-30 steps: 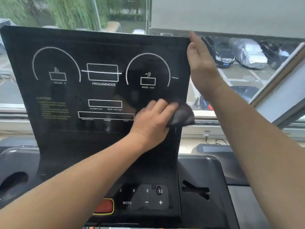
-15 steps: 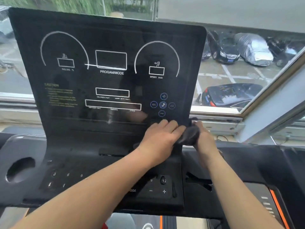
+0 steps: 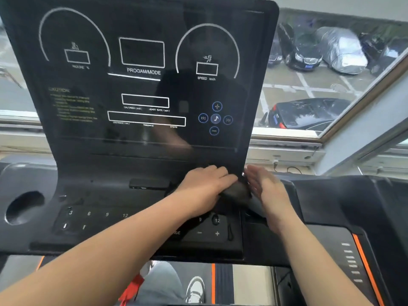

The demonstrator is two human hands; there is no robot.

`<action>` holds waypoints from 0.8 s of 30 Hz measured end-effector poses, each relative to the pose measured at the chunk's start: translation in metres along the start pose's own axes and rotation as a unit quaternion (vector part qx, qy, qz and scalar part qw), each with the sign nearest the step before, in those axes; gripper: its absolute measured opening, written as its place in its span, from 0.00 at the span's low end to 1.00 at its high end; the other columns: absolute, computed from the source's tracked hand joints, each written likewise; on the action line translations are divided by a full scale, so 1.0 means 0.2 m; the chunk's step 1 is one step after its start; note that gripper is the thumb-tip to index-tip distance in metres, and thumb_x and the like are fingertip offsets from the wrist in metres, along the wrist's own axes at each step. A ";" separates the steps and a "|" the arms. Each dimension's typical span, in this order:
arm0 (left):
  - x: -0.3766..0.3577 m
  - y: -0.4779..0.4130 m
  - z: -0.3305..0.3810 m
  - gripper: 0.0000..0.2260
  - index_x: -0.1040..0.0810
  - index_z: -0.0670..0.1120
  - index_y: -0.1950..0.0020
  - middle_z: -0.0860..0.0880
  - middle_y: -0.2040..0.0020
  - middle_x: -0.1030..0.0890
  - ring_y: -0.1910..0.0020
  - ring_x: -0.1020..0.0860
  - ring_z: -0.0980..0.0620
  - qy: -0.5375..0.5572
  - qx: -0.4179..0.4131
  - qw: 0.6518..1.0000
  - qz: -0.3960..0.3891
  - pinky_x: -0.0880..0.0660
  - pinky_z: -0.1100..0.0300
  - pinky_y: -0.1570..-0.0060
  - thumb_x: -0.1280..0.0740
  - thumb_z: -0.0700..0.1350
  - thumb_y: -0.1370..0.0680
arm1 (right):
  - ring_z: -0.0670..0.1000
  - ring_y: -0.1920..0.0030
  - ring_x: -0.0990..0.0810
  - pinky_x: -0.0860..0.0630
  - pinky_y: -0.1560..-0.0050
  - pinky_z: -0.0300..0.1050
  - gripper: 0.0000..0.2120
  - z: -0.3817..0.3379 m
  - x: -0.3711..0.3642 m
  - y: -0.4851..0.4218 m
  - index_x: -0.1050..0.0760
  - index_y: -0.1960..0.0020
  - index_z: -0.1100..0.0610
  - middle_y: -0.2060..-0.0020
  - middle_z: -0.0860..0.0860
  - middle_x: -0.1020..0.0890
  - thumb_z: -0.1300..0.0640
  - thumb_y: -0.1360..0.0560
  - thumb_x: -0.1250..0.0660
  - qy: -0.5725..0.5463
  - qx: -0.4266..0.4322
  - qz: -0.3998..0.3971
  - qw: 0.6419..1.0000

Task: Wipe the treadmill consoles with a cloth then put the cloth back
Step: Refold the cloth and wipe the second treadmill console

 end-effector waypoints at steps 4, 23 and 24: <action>-0.05 0.04 0.03 0.29 0.30 0.54 0.25 0.53 0.38 0.24 0.44 0.24 0.47 0.071 0.120 0.989 0.039 0.25 0.52 0.55 0.31 0.41 0.25 | 0.41 0.44 0.17 0.23 0.48 0.37 0.15 0.05 0.05 0.11 0.18 0.41 0.45 0.48 0.42 0.14 0.51 0.13 0.44 0.045 0.035 0.037 0.998; -0.10 0.26 0.01 0.24 0.27 0.55 0.29 0.52 0.42 0.24 0.46 0.25 0.45 0.041 0.210 0.977 0.016 0.27 0.50 0.48 0.34 0.54 0.26 | 0.50 0.24 0.29 0.42 0.18 0.54 0.19 0.47 0.17 0.37 0.18 0.35 0.59 0.32 0.49 0.20 0.54 0.18 0.42 0.383 0.254 0.154 0.875; -0.12 0.28 0.05 0.24 0.27 0.55 0.30 0.52 0.43 0.24 0.46 0.26 0.46 0.043 0.227 0.973 0.018 0.28 0.50 0.48 0.35 0.54 0.26 | 0.51 0.24 0.29 0.41 0.19 0.55 0.19 0.47 0.16 0.37 0.18 0.36 0.59 0.31 0.50 0.20 0.54 0.18 0.43 0.390 0.265 0.149 0.869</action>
Point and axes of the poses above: each hand's wrist, its own y-axis away from the middle knuckle, its own x-axis out of the back of the hand, z = x × y, the point moved 8 cm from there along -y, towards the middle knuckle
